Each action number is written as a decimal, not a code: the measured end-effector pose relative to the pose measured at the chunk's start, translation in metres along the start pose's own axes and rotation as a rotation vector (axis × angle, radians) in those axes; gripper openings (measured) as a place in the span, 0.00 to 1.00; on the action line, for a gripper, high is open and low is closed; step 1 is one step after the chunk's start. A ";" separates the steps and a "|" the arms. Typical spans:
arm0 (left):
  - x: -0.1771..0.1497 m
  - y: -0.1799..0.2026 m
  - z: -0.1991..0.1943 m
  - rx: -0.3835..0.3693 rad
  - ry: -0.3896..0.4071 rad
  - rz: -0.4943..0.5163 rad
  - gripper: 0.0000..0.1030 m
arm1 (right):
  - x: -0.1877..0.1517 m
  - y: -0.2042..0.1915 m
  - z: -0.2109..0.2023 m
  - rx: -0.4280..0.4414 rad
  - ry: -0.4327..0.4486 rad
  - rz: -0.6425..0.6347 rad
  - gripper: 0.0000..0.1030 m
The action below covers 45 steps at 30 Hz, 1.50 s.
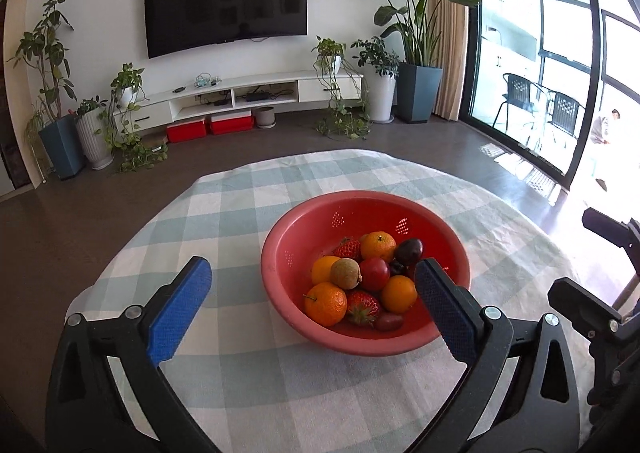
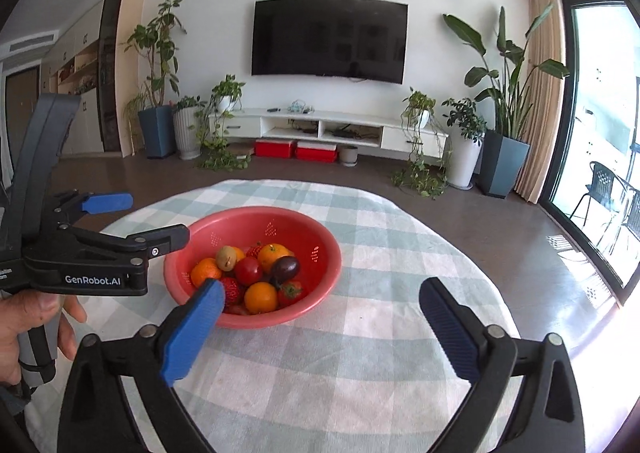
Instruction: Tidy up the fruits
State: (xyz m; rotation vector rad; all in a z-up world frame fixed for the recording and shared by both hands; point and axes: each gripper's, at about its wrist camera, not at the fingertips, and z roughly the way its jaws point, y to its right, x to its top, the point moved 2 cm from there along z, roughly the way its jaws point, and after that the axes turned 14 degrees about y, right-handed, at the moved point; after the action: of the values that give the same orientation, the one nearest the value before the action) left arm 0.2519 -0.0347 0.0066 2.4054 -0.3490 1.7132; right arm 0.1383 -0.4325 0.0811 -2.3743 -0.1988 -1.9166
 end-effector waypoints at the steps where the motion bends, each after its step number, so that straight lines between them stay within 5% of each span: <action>1: 0.004 0.000 -0.013 0.001 0.032 -0.018 1.00 | -0.001 0.000 -0.010 -0.002 0.026 0.010 1.00; 4: 0.014 0.004 -0.057 0.067 0.133 -0.045 1.00 | -0.003 -0.001 -0.037 -0.039 0.092 0.013 1.00; 9: 0.005 0.017 -0.138 0.380 0.277 -0.045 1.00 | -0.006 -0.001 -0.073 -0.062 0.132 0.037 1.00; 10: 0.002 0.019 -0.149 0.396 0.282 -0.056 1.00 | -0.007 -0.002 -0.078 -0.062 0.127 0.038 1.00; 23: -0.061 0.032 -0.191 0.312 0.049 -0.112 1.00 | -0.020 -0.010 -0.140 -0.109 0.156 0.019 1.00; 45: -0.116 0.034 -0.131 0.314 -0.187 -0.082 1.00 | -0.068 -0.008 -0.094 -0.113 -0.104 0.068 1.00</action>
State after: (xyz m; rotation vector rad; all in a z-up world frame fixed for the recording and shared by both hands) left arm 0.0872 -0.0216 -0.0608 2.7664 0.0000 1.6152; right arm 0.0322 -0.4414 0.0343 -2.5204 -0.0158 -1.8222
